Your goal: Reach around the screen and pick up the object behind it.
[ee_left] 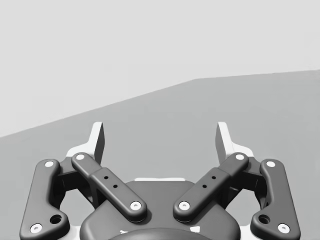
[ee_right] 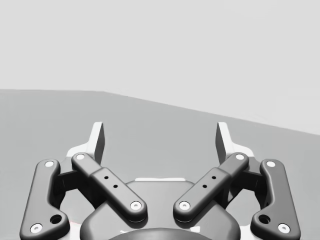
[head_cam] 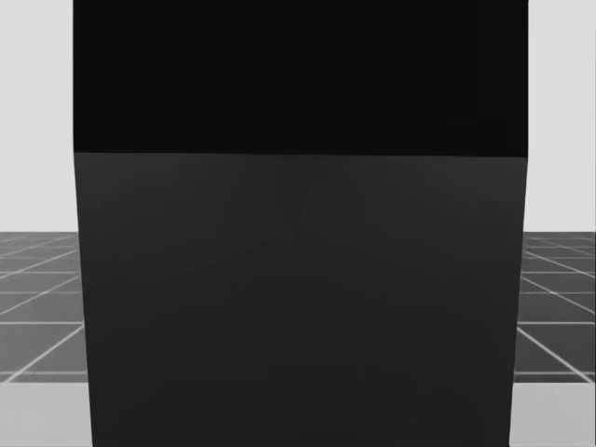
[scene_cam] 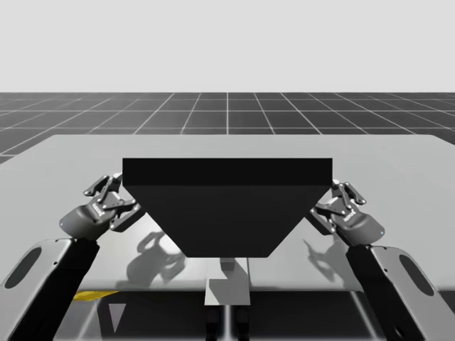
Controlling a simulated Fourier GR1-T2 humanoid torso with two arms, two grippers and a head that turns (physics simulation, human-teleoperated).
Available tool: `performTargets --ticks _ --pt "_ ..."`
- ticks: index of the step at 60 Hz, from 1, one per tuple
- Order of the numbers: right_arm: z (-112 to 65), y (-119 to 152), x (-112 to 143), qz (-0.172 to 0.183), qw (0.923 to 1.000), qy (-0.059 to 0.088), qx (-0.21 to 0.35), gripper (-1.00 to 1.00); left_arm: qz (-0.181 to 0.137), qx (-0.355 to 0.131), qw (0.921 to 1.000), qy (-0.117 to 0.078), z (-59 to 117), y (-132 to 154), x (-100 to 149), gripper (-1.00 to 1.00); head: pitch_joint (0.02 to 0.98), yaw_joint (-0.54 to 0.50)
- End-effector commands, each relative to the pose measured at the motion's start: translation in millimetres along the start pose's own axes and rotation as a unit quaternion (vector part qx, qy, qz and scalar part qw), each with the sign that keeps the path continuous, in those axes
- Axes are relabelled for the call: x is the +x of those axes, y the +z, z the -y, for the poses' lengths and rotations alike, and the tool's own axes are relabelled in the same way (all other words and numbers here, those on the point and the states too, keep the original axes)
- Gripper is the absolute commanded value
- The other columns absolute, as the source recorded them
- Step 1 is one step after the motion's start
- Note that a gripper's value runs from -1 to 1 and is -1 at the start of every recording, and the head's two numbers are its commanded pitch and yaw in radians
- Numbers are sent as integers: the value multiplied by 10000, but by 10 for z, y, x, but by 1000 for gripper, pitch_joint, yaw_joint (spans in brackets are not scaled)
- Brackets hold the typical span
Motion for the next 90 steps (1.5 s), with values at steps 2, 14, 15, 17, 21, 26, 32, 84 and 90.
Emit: performTargets --ticks 2,14,15,17,21,26,32,84,90 --pt "-32 197 -15 -4 9980 -134 621 -1000 -244 -661 9975 20 63 137 -3 -1000 126 -2" --pt "-79 383 -31 -95 9901 -97 1394 -1000 -480 -1234 9909 250 13 204 -64 -1000 127 -6" --pt "-83 393 -32 -104 9893 -105 1450 -1000 -494 -1264 9905 240 13 208 -69 -1000 127 -6" --pt "-94 419 -36 -124 9871 -132 1590 -1000 -543 -1379 9887 219 17 223 -86 -1000 127 -6" --pt "-114 473 -46 -154 9825 -159 1851 -1000 -683 -1663 9836 132 42 261 -115 -1000 128 -6" --pt "-125 533 -54 -178 9773 -234 2096 -1000 -815 -1908 9782 70 77 301 -129 -1000 129 -6" --pt "-121 596 -93 -235 9714 -355 2336 -1000 -972 -2023 9745 -23 89 334 -153 -1000 131 -7" --pt "275 478 -692 -698 9692 -685 2261 -1000 -1160 -2001 9729 -62 105 377 -279 -1000 153 -38" --pt "254 357 -761 -878 9633 -678 2445 -1000 -1150 -1998 9730 -61 104 382 -280 -1000 156 -36"
